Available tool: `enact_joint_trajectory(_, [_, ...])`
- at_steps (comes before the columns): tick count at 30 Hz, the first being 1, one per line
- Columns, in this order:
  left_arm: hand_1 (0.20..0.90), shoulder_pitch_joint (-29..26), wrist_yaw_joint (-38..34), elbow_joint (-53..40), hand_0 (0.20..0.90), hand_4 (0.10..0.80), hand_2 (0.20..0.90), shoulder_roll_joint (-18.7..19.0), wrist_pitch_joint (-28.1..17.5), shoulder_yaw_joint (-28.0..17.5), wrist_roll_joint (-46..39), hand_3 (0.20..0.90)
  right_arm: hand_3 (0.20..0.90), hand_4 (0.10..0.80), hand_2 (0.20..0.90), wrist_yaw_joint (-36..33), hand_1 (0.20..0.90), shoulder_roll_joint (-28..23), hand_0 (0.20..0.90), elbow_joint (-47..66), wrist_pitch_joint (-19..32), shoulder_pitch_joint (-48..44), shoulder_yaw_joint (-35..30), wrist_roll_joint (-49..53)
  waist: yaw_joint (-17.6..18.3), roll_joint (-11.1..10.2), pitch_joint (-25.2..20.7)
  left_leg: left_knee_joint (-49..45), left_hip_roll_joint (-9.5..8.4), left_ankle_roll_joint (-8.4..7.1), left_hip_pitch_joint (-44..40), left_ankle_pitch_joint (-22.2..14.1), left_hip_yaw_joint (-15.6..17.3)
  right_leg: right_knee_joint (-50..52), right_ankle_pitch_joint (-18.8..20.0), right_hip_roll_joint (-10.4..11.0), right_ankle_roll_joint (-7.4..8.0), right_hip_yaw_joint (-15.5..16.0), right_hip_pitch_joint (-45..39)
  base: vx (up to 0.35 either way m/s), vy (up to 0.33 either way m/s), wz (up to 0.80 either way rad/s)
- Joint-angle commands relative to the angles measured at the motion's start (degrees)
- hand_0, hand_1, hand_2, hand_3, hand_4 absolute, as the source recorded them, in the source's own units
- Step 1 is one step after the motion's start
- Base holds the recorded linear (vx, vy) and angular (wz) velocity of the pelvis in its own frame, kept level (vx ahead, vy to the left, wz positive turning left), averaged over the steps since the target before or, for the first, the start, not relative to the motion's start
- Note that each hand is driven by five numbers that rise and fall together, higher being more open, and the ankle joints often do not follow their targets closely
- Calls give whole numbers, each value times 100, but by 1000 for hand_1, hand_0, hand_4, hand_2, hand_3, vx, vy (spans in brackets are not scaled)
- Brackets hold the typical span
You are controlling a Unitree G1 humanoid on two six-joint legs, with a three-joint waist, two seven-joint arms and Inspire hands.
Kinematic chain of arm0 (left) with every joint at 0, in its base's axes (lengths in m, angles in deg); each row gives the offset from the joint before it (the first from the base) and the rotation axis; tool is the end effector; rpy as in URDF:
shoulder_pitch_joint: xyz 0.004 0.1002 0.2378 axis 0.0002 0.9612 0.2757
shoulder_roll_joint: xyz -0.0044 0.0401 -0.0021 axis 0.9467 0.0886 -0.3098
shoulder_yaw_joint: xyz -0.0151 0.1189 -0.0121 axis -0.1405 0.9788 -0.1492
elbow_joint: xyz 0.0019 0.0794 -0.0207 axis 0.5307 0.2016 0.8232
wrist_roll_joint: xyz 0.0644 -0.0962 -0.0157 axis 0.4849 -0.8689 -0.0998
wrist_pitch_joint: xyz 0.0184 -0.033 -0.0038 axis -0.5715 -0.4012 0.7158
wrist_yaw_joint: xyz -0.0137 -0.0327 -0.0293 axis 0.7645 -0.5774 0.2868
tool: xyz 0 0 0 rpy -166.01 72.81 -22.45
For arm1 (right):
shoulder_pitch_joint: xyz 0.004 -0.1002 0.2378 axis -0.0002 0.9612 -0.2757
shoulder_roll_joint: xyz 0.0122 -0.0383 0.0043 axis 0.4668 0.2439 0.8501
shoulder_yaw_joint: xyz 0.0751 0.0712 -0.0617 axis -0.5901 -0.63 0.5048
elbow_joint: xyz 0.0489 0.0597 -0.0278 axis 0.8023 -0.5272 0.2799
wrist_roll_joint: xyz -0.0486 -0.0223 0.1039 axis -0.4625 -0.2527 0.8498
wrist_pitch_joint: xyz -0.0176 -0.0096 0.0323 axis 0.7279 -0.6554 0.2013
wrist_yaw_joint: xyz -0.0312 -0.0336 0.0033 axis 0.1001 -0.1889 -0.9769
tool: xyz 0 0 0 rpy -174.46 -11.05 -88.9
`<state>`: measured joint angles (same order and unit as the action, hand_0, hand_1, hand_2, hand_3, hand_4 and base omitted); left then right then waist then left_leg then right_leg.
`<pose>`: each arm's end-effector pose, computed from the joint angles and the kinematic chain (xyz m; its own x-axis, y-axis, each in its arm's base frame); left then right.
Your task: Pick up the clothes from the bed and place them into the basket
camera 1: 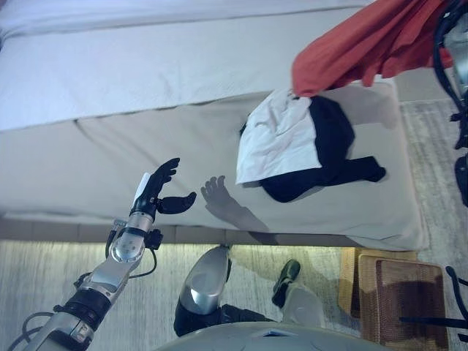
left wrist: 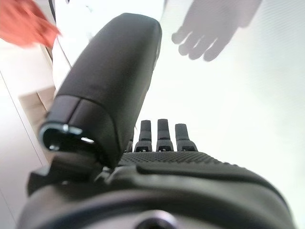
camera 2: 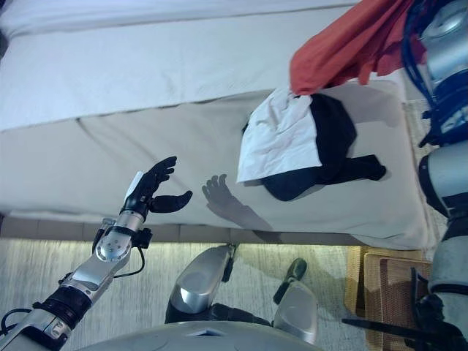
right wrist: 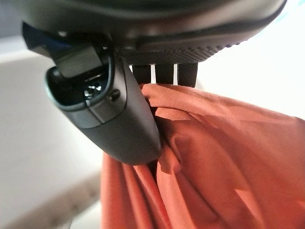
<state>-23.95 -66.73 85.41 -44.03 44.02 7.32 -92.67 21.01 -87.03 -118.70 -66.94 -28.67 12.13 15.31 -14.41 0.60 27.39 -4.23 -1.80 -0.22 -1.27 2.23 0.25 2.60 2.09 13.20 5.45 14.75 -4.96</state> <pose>0.2176 0.2405 -0.0065 0.9928 0.0107 -0.1195 0.0412 0.9048 0.4239 0.3515 -0.2997 0.3807 0.6210 -0.4793 0.6201 0.7809 0.3103 -0.5422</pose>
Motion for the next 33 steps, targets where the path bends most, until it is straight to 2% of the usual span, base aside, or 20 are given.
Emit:
enact_joint_trajectory(1, [900, 358, 35, 191, 900, 800, 900, -94, -324, 244, 110, 900, 200, 100, 300, -220, 300, -473, 300, 392, 551, -628, 664, -18, 452, -334, -1807, -334, 374, -43, 103, -896, 555, 200, -256, -19, 66, 93, 292, 65, -15, -53])
enact_joint_trajectory(5, [900, 412, -155, 415, 900, 800, 900, -220, -365, 142, 135, 900, 200, 100, 300, -61, 300, -540, 300, 612, 720, -549, 528, 137, 625, -311, -1966, -30, 598, -176, -279, -819, 1135, -122, -58, 1, 179, 383, 112, 14, -11, -62])
enact_joint_trajectory(10, [900, 268, -196, 798, 900, 800, 900, -447, -364, 28, -96, 900, 200, 100, 300, 69, 300, -618, 300, 807, 888, -59, 130, 416, 954, -339, -2120, 281, 826, -322, -621, -674, 1646, -401, 48, -101, 186, 357, -17, 4, -36, -91])
enact_joint_trajectory(13, [900, 151, 107, 1122, 900, 800, 900, -810, -316, -164, -780, 900, 200, 100, 300, 220, 300, -671, 300, 992, 817, 566, -306, 524, 1175, -350, -2162, 401, 884, -373, -708, -614, 1682, -496, 60, -208, 138, 61, -23, -15, -34, -52])
enact_joint_trajectory(16, [900, 56, 256, 1457, 900, 800, 900, -1062, -386, -291, -947, 900, 200, 100, 300, 338, 300, -636, 300, 997, 748, 1123, -698, 426, 1316, -367, -2158, 467, 914, -397, -780, -584, 1696, -501, 60, -270, 109, -150, -8, -18, -26, -25])
enact_joint_trajectory(17, [900, -32, 273, 1578, 900, 800, 900, -1205, -360, -361, -954, 900, 200, 100, 300, 424, 300, -575, 300, 997, 694, 1569, -1005, 427, 1431, -352, -2127, 516, 953, -426, -863, -564, 1742, -495, 47, -304, 82, -275, -11, -5, -13, -27])
enact_joint_trajectory(23, [900, -358, 407, 1680, 900, 800, 900, -1352, -183, -352, -673, 900, 200, 100, 300, 759, 300, -428, 300, 900, 502, 2807, -1836, 203, 1746, -252, -2037, 656, 994, -447, -1027, -562, 1835, -446, 24, -393, 44, -626, 82, 13, -5, -26])
enact_joint_trajectory(33, [900, -394, 569, 1667, 900, 800, 900, -1409, -22, -162, -511, 900, 200, 100, 300, 1273, 300, -552, 300, 287, 675, 3419, -2309, 306, 2010, -29, -1798, 659, 939, -452, -1014, -636, 1982, -407, 65, -448, 20, -913, 392, 36, -50, -16])
